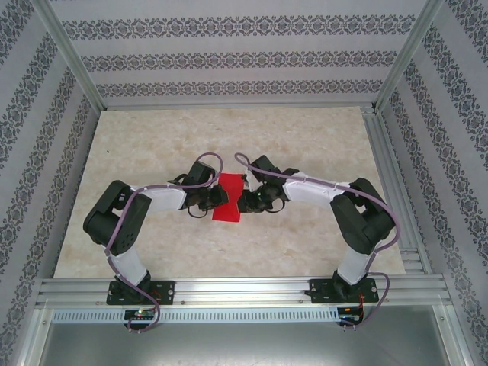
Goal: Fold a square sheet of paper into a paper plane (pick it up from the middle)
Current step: Fold the triangle a second time at the center of the table.
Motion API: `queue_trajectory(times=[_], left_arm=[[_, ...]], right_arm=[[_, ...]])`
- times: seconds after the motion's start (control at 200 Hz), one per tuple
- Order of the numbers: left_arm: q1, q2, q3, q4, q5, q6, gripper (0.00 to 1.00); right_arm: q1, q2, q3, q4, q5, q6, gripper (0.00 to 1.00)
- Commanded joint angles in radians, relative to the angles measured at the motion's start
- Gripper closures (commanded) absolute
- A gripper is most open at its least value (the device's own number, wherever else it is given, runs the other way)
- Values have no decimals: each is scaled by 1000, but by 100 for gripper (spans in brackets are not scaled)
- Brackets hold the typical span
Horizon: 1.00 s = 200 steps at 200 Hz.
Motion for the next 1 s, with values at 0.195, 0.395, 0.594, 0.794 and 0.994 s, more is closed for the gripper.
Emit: queue_trajectory(times=[0.195,0.395,0.594,0.794,0.994], left_arm=[[-10,-118,-10,-70,-36,-20,71],[-11,-132,-44,-82,-61,-32,67],[-10,-90,-42,-49,-13,-50,64],[-10,-56,-13,-56,-3,-53,60],[-11,-30,3,-33,21,-57,62]], right_arm=[[-17,117,144,85,46,47,81],[-21,161,162,71,46,33,77],[-34,191,163,68,69,32,75],[-41,216,162,71,77,37,76],[-45,221,146,87,71,43,78]])
